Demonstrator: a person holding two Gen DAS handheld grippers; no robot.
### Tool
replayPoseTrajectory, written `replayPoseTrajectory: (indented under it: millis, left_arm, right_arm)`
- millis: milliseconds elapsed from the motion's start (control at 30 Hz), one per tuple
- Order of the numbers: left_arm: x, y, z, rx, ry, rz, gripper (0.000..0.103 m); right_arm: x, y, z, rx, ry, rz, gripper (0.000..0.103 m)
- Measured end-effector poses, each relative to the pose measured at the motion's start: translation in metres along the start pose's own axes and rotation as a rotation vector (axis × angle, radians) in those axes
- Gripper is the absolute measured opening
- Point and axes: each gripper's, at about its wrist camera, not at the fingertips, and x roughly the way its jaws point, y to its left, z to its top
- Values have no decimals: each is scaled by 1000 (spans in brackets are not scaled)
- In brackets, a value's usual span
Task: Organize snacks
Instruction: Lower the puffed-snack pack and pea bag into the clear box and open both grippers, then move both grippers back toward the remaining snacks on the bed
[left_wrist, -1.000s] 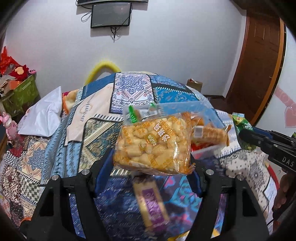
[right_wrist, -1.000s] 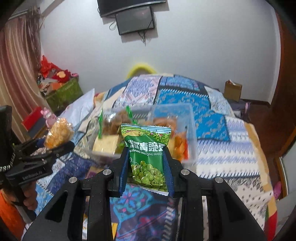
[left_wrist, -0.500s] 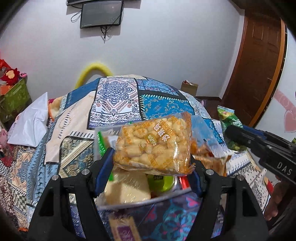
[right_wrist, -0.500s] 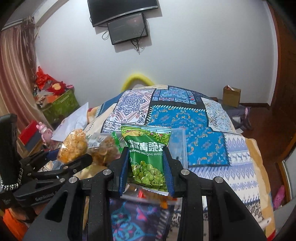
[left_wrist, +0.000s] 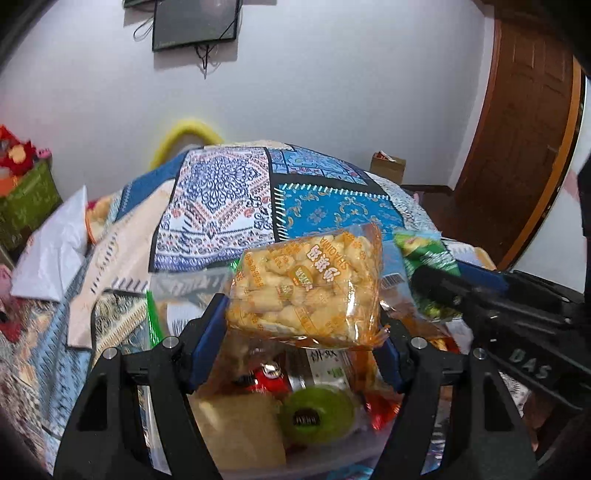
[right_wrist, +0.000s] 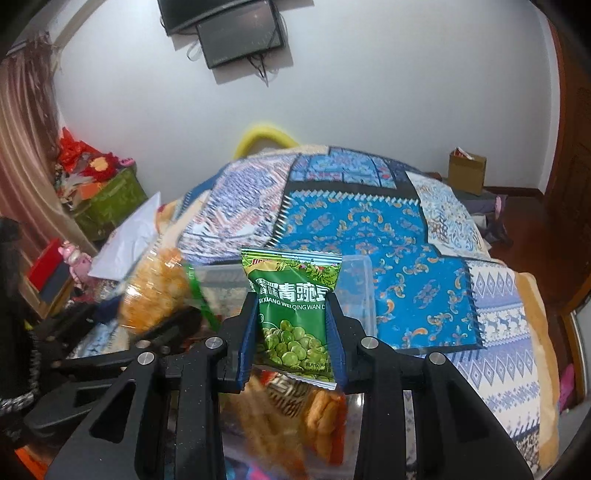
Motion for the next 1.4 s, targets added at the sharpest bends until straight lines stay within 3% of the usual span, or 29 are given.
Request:
replayPoseTrajectory:
  millis: [200, 367, 567, 867, 1033, 1167, 1233, 1400]
  left_arm:
    - [9, -5, -1, 56, 3, 21, 72]
    - [10, -2, -1, 34, 22, -13, 76]
    - [-2, 3, -4, 6, 23, -29, 76]
    - [-62, 3, -9, 33, -32, -21, 76]
    - [-103, 14, -23, 19, -48, -21, 77]
    - [-130, 24, -42, 8, -42, -19, 81]
    - [-141, 29, -55, 5, -33, -9, 81]
    - [-161, 43, -97, -7, 17, 10, 81]
  right_arm:
    - [14, -10, -4, -5, 51, 7, 33]
    - [14, -13, -3, 5, 69, 14, 34]
    - [7, -10, -1, -14, 67, 12, 47]
    - [-35, 7, -5, -47, 11, 11, 53]
    - [-69, 19, -14, -55, -37, 19, 63]
    - [-90, 31, -28, -62, -50, 33, 66]
    - [-97, 36, -36, -62, -49, 41, 73]
    - [-104, 54, -70, -70, -10, 49, 74]
